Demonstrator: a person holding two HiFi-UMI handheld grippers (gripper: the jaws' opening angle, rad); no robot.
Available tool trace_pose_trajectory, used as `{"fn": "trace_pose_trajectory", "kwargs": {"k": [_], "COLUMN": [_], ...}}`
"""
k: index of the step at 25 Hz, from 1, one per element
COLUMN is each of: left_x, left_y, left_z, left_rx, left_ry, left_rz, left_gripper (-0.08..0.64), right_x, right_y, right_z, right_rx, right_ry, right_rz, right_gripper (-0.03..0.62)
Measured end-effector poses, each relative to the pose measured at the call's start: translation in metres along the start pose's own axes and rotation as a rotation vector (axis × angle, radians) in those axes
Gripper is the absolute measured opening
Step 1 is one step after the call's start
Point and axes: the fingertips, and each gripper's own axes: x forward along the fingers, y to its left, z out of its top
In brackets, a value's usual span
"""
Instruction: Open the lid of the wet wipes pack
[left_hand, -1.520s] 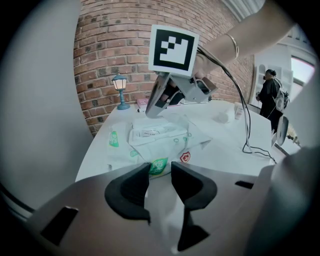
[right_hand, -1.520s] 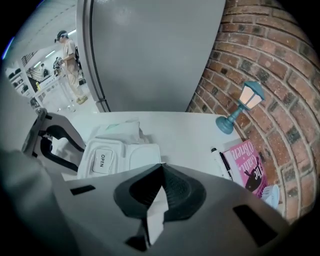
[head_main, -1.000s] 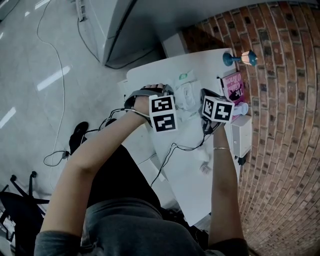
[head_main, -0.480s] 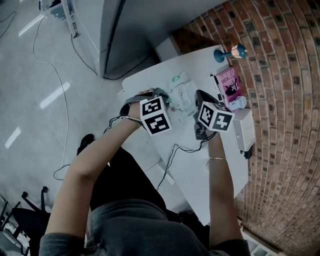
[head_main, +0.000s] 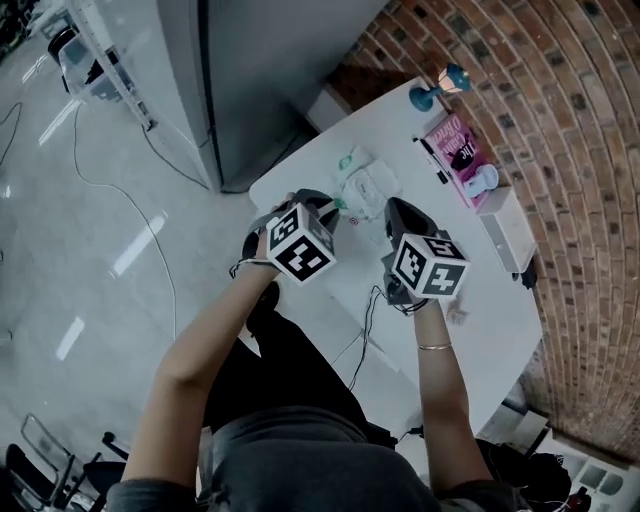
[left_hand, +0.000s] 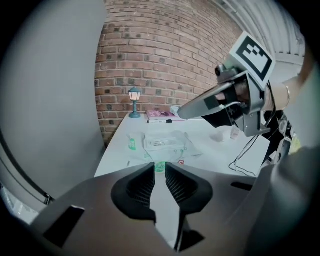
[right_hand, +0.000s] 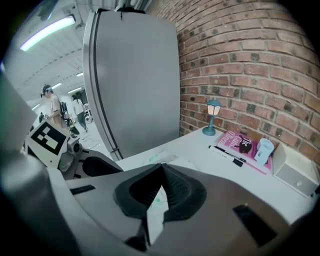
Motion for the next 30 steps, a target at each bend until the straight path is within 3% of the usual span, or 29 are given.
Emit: {"fn": "trace_pose_trajectory", "kwargs": {"k": [8, 24, 30], "left_x": [-0.030, -0.081, -0.093], "left_y": [0.014, 0.022, 0.018], "left_z": [0.003, 0.021, 0.017], "left_rx": [-0.009, -0.024, -0.021], "left_ry": [-0.029, -0.155, -0.181], "left_rz": [0.044, 0.032, 0.021], "left_gripper": [0.048, 0.034, 0.034], "right_x": [-0.045, -0.102, -0.115], "right_y": [0.014, 0.033, 0.045], "right_z": [-0.013, -0.043, -0.061], "right_rx": [0.175, 0.341, 0.347], "right_ry": [-0.111, -0.250, -0.256], "right_rz": [-0.023, -0.158, -0.207], "right_gripper": [0.008, 0.006, 0.006]}}
